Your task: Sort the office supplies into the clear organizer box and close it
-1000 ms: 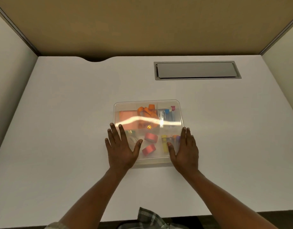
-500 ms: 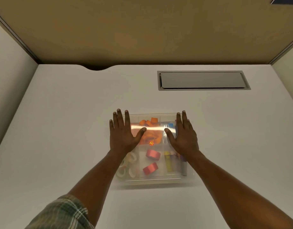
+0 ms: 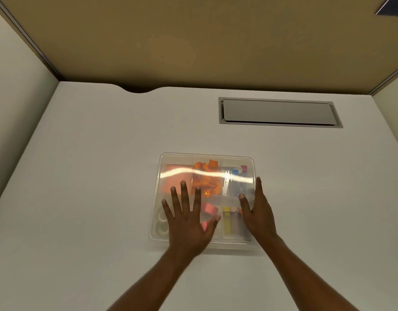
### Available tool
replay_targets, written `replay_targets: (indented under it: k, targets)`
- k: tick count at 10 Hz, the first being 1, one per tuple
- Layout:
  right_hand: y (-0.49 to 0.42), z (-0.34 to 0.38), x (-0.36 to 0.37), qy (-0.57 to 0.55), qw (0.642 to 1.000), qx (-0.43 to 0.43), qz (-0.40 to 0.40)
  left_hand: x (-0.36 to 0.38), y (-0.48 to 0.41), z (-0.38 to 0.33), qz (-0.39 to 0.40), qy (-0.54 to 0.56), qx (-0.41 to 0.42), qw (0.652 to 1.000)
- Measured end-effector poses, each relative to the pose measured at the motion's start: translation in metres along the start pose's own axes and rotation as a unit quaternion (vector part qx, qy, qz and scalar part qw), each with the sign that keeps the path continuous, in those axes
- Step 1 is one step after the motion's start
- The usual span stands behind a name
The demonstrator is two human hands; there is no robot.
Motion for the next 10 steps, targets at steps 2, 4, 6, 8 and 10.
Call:
replay_targets:
  k: [2,4,6,8,10]
  targets:
    - [-0.001,0.034,0.033,-0.003,1.000,0.004,0.023,-0.013,0.005,0.039,0.015,-0.025,-0.023,0.999]
    - [-0.002,0.103,0.097,0.006,0.998,-0.011,0.057,-0.033,-0.005,0.130,0.024,-0.061,-0.039,0.997]
    - [0.007,0.168,0.157,0.019,0.993,-0.033,0.114,-0.058,-0.005,0.218,0.032,-0.079,-0.053,0.995]
    - [0.013,0.192,0.181,0.039,0.990,-0.020,0.136,-0.067,-0.007,0.248,0.044,-0.089,-0.054,0.994]
    - [0.010,0.182,0.162,0.077,0.981,-0.060,0.166,-0.069,-0.009,0.243,0.046,-0.050,-0.068,0.995]
Point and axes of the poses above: each hand's wrist, its own y-axis away from the middle knuckle, its own x-axis out of the palm, z = x × y, the point moved 9 cm from there along -y, towards the middle knuckle
